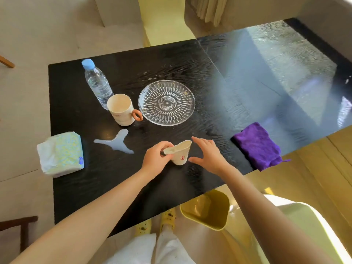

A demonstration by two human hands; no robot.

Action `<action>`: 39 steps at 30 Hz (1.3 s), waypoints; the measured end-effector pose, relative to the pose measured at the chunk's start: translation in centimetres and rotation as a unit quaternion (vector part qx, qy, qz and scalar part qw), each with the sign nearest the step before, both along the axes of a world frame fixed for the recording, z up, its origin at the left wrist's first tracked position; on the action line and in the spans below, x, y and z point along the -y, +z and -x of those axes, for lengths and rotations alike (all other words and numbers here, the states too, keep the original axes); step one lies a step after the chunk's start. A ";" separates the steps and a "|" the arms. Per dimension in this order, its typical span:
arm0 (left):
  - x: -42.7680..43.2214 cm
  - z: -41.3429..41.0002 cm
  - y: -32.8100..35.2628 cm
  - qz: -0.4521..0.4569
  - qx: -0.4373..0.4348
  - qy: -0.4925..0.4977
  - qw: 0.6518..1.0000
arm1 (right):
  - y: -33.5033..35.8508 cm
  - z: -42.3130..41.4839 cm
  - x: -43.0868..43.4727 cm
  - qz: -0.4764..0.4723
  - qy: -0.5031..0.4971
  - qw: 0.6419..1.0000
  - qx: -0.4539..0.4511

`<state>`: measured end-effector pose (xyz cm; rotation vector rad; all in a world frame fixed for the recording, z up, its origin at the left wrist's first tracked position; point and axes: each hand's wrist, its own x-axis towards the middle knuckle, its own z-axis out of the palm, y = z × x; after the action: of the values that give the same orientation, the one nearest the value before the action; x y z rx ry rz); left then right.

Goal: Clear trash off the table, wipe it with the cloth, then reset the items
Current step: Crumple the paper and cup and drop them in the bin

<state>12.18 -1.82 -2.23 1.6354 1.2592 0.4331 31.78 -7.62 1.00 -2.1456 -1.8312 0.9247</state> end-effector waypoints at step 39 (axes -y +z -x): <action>9.8 -9.9 -10.9 -0.362 -0.269 -0.260 0.854 | -24.3 -4.9 21.3 0.074 -0.476 0.876 -0.013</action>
<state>22.04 -11.62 -13.09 2.7977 1.0021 0.0906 36.67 -28.92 -23.30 -2.6194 -0.4843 0.8068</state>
